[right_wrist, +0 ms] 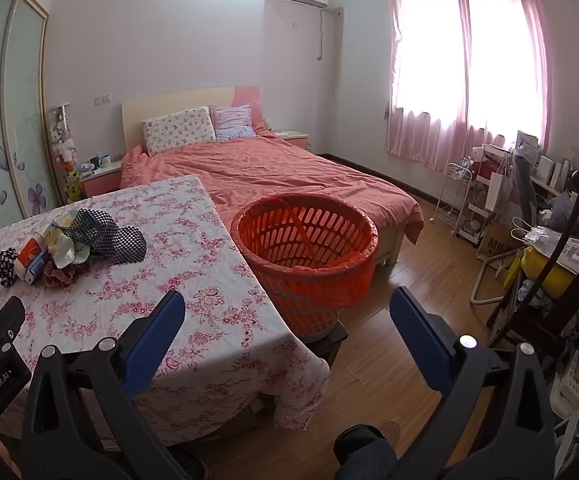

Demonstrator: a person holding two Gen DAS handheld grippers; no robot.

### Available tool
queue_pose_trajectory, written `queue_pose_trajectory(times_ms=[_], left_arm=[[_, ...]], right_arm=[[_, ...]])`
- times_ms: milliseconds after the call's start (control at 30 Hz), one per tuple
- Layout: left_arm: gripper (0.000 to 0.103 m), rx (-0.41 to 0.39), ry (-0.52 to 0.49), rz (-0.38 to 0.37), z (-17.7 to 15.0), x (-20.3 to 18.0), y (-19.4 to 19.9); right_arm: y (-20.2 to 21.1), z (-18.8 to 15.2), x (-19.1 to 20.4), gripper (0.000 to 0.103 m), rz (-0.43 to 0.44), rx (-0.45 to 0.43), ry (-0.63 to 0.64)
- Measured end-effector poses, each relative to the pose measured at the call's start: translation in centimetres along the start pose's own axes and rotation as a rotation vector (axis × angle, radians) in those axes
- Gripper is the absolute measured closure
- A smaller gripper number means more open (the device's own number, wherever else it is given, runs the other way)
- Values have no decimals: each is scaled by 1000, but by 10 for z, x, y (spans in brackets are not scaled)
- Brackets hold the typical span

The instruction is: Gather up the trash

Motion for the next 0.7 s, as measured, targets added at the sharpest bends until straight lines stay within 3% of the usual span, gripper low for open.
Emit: queue_pose_trajectory(times_ms=[700], left_arm=[[4,7,-3,1,0,0,0]], right_arm=[[-1,-1,0,2,0,5,-2]])
Point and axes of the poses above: each gripper's, at about its wrist camera, not at the fingertips, and y roughly against the way its jaws point, x to its left, z to its top, the point moved 4 cm from there along -y, roughly the way its jaws point, and after that the axes turned 7 degrees about z, right-handed, at the moved point
